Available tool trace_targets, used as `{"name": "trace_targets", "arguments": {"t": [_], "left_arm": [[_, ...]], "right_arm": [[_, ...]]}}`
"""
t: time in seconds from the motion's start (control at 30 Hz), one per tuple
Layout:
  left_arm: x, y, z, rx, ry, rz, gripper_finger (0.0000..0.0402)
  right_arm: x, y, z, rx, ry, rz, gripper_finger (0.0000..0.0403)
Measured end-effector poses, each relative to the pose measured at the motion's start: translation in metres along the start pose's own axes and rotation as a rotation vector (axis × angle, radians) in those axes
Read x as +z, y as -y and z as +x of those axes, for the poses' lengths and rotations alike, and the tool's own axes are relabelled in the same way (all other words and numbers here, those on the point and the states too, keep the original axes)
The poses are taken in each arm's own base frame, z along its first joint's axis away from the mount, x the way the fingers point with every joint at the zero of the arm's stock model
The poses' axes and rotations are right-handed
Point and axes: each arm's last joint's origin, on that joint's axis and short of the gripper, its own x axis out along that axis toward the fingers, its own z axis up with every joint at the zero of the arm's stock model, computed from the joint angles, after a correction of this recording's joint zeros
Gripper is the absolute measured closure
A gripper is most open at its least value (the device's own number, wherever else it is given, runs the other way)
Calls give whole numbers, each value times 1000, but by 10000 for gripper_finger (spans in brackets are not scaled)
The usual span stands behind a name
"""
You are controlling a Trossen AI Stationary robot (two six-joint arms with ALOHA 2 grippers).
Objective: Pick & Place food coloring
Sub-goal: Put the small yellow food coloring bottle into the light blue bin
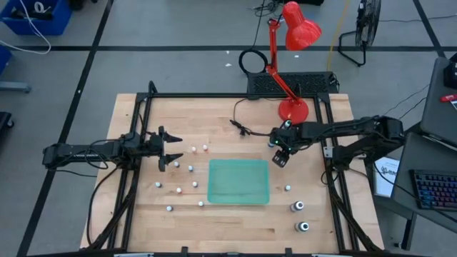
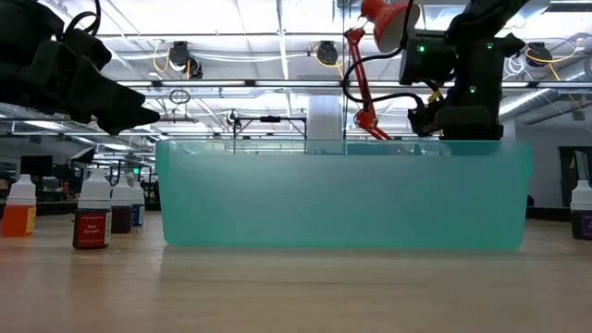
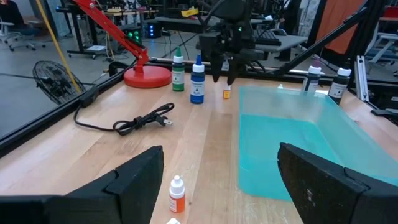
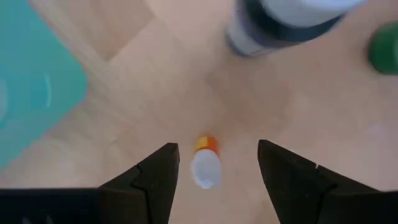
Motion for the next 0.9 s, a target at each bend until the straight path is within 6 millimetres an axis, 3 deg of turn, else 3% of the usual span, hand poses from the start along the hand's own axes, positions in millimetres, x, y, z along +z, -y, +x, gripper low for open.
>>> {"name": "trace_targets", "arguments": {"t": [0.9], "left_arm": [[0, 0, 0, 0, 0, 0, 91]], "right_arm": [[-6, 3, 6, -3, -30, 19, 214]]}}
